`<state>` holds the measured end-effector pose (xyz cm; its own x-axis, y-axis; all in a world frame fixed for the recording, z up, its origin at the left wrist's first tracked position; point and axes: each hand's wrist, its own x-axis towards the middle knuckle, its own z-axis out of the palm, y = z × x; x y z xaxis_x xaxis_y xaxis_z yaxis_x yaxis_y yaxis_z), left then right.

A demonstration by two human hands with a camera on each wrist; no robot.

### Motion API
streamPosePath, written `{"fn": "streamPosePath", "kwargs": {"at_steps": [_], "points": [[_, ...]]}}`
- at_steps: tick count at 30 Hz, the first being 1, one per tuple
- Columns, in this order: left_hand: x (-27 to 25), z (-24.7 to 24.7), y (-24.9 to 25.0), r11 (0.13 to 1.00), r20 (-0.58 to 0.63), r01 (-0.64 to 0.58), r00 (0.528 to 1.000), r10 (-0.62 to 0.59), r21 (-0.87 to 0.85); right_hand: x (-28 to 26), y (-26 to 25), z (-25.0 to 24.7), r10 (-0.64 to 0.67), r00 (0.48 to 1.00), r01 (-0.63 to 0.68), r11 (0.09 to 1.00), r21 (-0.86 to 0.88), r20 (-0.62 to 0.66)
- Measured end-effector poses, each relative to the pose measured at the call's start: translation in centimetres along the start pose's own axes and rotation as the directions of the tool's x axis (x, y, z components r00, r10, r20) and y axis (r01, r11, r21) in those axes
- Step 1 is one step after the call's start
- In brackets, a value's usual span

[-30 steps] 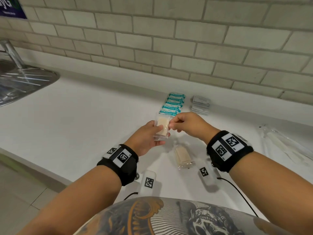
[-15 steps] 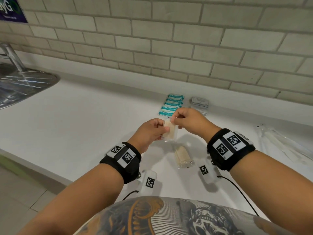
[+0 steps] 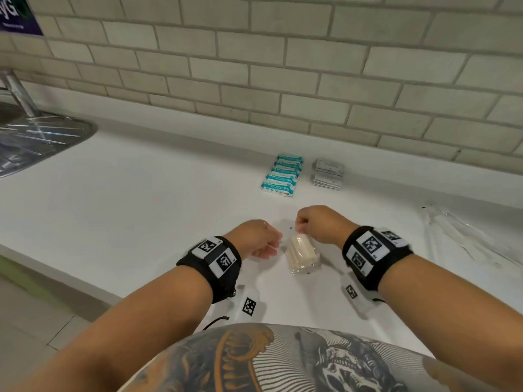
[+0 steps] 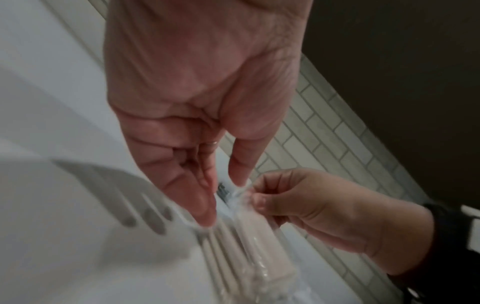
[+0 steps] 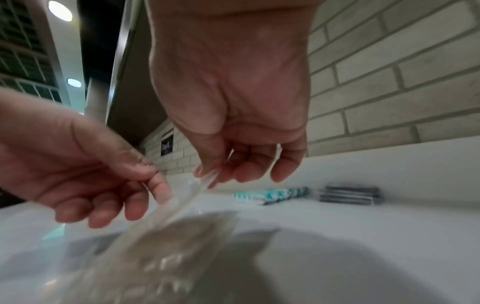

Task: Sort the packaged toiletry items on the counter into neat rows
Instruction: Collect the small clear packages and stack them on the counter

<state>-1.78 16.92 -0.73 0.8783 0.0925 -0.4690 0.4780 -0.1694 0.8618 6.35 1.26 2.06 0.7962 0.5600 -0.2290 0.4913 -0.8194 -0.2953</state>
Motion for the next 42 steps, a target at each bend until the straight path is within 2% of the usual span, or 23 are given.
{"fn": "streamPosePath", "kwargs": {"at_steps": [2, 4, 6, 8, 11, 16, 18, 20, 23, 24, 25, 27, 29, 31, 33, 37, 42], "points": [[0.0, 0.9, -0.3, 0.995, 0.057, 0.094, 0.994, -0.096, 0.033, -0.1, 0.5, 0.9, 0.097, 0.995, -0.096, 0.995, 0.012, -0.031], [0.3, 1.7, -0.6, 0.990, 0.102, 0.114, 0.987, -0.122, 0.080, -0.4, 1.0, 1.0, 0.214, 0.977, -0.213, 0.976, 0.046, -0.023], [0.4, 2.3, -0.7, 0.989, 0.128, 0.122, 0.983, -0.132, 0.088, -0.9, 1.4, 1.2, 0.305, 0.946, -0.316, 0.943, 0.106, 0.109], [0.8, 2.9, -0.9, 0.988, 0.121, 0.141, 0.982, -0.147, 0.055, -1.3, 1.5, 1.8, 0.370, 0.895, -0.428, 0.869, 0.248, 0.249], [1.3, 3.2, -0.9, 0.982, 0.112, 0.187, 0.977, -0.183, -0.018, -0.9, 1.5, 2.9, 0.408, 0.844, -0.529, 0.740, 0.415, 0.348], [1.4, 2.8, -0.6, 0.968, 0.156, 0.234, 0.963, -0.218, -0.093, -0.9, 1.5, 3.3, 0.409, 0.811, -0.580, 0.655, 0.484, 0.418], [1.4, 2.7, -0.7, 0.962, 0.171, 0.239, 0.961, -0.216, -0.129, -0.9, 1.5, 3.4, 0.408, 0.817, -0.573, 0.650, 0.499, 0.407], [1.6, 2.7, -0.9, 0.958, 0.171, 0.236, 0.963, -0.208, -0.162, -0.8, 1.0, 3.3, 0.397, 0.850, -0.526, 0.684, 0.506, 0.347], [1.9, 2.7, -1.0, 0.951, 0.185, 0.221, 0.966, -0.183, -0.214, -0.6, 0.0, 2.9, 0.325, 0.903, -0.424, 0.783, 0.455, 0.282], [2.2, 2.8, -0.9, 0.955, 0.177, 0.201, 0.970, -0.164, -0.218, -0.5, -0.2, 2.7, 0.297, 0.928, -0.367, 0.828, 0.423, 0.224], [2.5, 2.8, -0.8, 0.965, 0.141, 0.157, 0.982, -0.129, -0.209, -0.5, -0.3, 2.4, 0.281, 0.948, -0.317, 0.859, 0.403, 0.146], [3.5, 2.6, -0.5, 0.993, -0.023, 0.020, 0.999, -0.022, -0.116, -0.1, 0.1, 2.0, 0.236, 0.971, -0.210, 0.911, 0.355, -0.031], [4.1, 2.3, -0.2, 0.994, -0.146, -0.100, 0.984, 0.104, 0.031, 0.3, 0.4, 1.8, 0.157, 0.978, -0.132, 0.976, 0.170, -0.139], [4.3, 2.3, 0.1, 0.980, -0.128, -0.149, 0.978, 0.166, 0.132, 0.4, 0.8, 2.1, 0.091, 0.987, -0.096, 0.995, -0.035, -0.129], [4.4, 2.3, 0.3, 0.968, -0.061, -0.159, 0.983, 0.173, 0.195, 0.4, 1.3, 2.7, 0.080, 0.992, -0.090, 0.990, -0.110, -0.096], [4.5, 2.6, 0.5, 0.949, 0.020, -0.201, 0.979, 0.202, 0.242, 0.1, 2.5, 2.7, 0.119, 0.990, -0.124, 0.990, -0.073, -0.070], [4.3, 3.4, 0.0, 0.946, 0.102, -0.263, 0.964, 0.247, 0.187, -0.7, 3.2, 3.1, 0.135, 0.991, -0.135, 0.990, 0.052, 0.006]]}}
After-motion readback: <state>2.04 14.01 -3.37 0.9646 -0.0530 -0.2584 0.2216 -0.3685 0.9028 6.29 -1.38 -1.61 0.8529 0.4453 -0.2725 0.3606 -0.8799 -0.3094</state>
